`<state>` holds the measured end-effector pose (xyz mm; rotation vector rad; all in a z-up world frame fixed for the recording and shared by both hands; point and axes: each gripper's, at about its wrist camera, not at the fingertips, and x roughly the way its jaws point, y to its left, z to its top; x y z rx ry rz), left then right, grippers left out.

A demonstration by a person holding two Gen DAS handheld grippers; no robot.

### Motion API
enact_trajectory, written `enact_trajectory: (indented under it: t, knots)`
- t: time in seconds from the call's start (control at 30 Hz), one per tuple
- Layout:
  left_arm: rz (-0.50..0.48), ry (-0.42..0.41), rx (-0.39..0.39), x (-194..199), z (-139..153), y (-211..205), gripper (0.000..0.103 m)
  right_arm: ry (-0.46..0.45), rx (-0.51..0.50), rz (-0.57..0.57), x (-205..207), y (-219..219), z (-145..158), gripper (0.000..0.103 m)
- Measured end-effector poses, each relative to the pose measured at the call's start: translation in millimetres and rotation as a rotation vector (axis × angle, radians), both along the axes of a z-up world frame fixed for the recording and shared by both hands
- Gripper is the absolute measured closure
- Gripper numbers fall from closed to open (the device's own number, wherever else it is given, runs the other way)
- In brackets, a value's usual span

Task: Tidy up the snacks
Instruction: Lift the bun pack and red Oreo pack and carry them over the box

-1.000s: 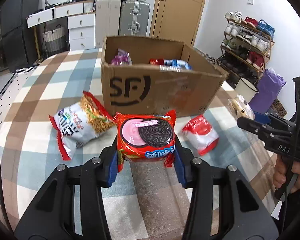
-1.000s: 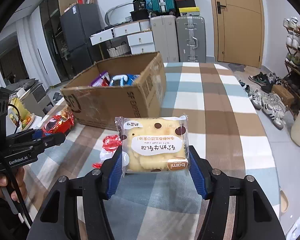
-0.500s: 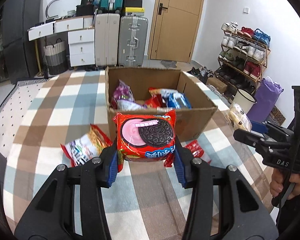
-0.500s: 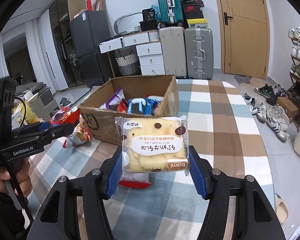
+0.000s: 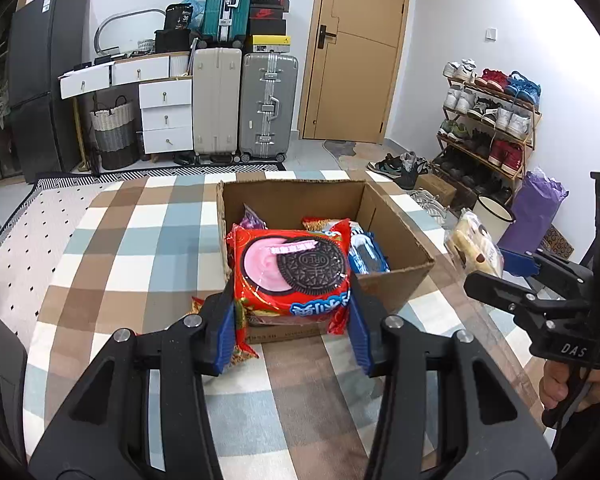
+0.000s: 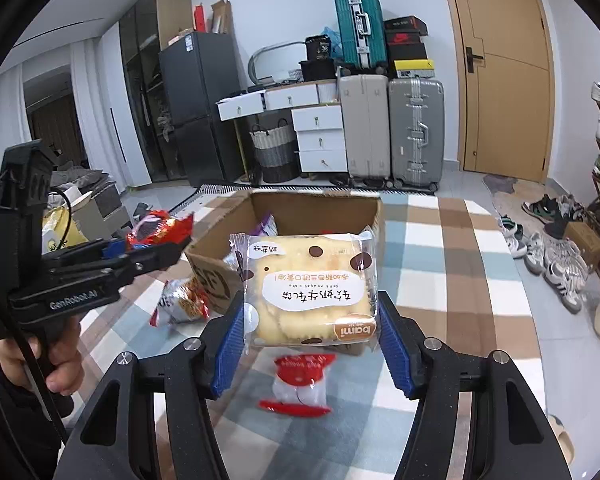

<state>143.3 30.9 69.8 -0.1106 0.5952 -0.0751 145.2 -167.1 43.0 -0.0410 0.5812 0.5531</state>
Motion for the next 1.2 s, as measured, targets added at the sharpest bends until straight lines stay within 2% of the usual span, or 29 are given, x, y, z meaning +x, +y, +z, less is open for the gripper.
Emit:
enact_trajectory:
  t: [0.4,1.2]
  knots:
    - [0.01,-0.005,0.01,18,12,0,0.06,-0.019,-0.006,0.037,16,25,18,0.042]
    - [0.04,0.061,0.002,86,-5,17,0.06,0.057,-0.007,0.045,80,49,5,0.042]
